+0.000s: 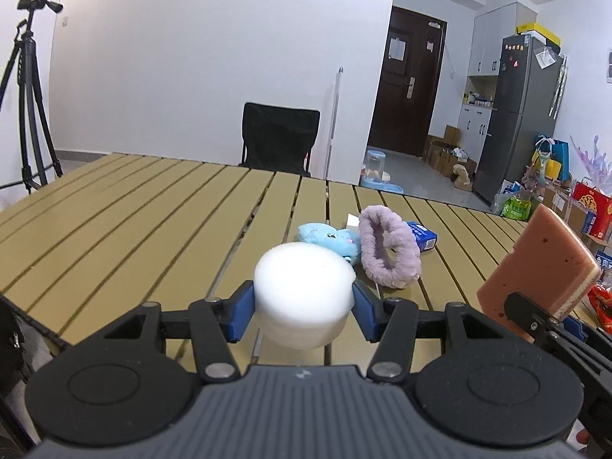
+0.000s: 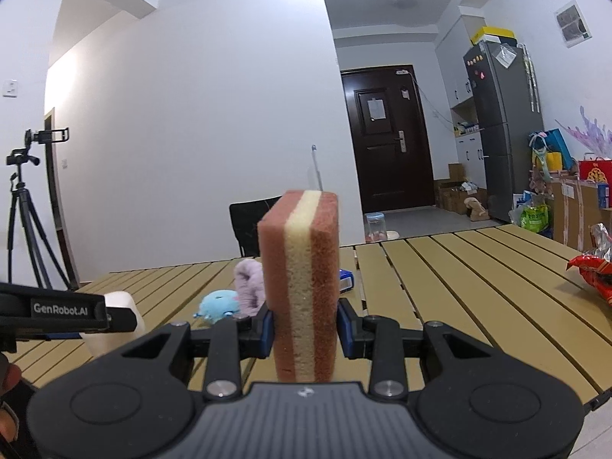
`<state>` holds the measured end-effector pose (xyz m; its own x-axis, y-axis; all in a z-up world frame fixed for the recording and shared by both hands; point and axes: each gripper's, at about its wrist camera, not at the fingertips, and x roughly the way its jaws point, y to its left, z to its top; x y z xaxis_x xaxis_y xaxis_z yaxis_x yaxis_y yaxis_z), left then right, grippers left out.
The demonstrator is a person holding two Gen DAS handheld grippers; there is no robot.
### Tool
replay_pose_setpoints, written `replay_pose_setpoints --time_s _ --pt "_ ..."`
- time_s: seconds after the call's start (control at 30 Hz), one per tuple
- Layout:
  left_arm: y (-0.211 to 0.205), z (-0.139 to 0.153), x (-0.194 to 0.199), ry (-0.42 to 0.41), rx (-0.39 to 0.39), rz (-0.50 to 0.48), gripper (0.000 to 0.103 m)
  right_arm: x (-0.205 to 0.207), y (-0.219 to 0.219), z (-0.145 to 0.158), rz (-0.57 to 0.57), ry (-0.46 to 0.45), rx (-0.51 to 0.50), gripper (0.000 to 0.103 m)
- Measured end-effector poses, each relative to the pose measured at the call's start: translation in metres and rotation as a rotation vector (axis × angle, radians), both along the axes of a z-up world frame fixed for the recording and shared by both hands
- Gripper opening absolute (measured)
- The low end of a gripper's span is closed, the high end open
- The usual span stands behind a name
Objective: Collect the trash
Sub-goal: 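Lift the puck and sponge off the table and carry them down over the bin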
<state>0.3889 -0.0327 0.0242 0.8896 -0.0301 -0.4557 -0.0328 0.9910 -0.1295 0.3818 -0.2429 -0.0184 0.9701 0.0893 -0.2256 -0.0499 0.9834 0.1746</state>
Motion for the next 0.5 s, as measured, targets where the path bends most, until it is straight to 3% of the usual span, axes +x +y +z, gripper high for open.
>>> replay_pose_setpoints --time_s 0.5 --pt "0.020 -0.010 -0.064 -0.002 -0.015 0.023 0.055 -0.055 0.017 -0.005 0.087 0.004 -0.012 0.032"
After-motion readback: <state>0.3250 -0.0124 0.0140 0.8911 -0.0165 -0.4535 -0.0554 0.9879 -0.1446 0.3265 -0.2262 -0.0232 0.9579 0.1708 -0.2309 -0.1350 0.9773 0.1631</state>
